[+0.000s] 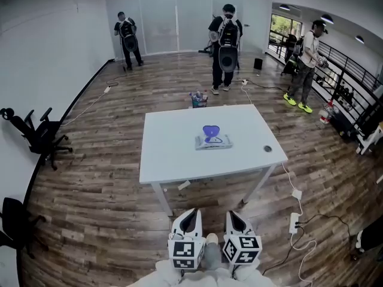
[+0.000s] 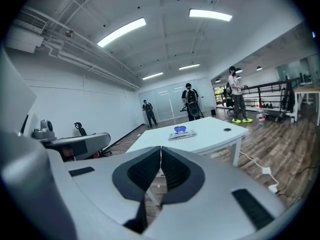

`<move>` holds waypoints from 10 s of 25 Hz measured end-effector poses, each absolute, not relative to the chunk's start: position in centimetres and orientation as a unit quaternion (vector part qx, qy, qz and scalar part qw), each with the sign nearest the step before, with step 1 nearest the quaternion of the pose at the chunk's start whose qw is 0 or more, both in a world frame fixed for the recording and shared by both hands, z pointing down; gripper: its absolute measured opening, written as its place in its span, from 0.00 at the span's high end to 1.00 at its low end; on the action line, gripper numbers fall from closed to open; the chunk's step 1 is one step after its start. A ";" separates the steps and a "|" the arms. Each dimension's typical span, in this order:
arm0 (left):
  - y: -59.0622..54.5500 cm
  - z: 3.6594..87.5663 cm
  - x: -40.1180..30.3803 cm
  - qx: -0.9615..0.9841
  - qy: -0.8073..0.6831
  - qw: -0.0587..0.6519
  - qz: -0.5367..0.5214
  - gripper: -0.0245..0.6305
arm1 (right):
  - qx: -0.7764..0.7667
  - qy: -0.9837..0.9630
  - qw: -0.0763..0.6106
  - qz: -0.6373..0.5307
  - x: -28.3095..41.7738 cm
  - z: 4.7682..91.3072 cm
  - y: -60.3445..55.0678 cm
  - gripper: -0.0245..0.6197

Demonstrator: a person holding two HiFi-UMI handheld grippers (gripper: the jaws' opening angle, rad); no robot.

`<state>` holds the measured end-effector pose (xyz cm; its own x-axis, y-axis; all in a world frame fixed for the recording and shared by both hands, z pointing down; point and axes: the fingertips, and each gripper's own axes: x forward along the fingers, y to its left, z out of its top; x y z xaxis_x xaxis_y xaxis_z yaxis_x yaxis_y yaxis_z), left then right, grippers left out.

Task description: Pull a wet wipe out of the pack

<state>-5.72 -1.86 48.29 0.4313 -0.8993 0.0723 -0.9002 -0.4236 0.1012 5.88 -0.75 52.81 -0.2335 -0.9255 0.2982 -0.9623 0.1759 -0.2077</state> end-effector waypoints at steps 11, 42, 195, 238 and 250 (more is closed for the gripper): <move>-4.5 48.8 -5.1 0.840 -0.539 0.062 0.016 0.96 | 0.613 -0.769 0.052 0.175 6.4 52.9 -3.6 0.95; -17.8 46.2 0.2 0.838 -0.542 0.065 0.002 0.96 | 0.586 -0.788 0.054 0.178 10.2 51.1 -17.4 0.95; -34.9 56.4 -6.2 0.760 -0.623 0.172 0.070 0.96 | 0.533 -0.773 0.260 0.224 7.3 69.1 -47.8 0.94; -34.0 53.3 -4.8 0.781 -0.607 0.146 0.034 0.96 | 0.566 -0.782 0.182 0.185 9.0 61.0 -46.2 0.95; -33.8 52.3 -4.1 0.784 -0.605 0.137 0.023 0.96 | 0.570 -0.789 0.147 0.174 9.9 57.3 -46.6 0.95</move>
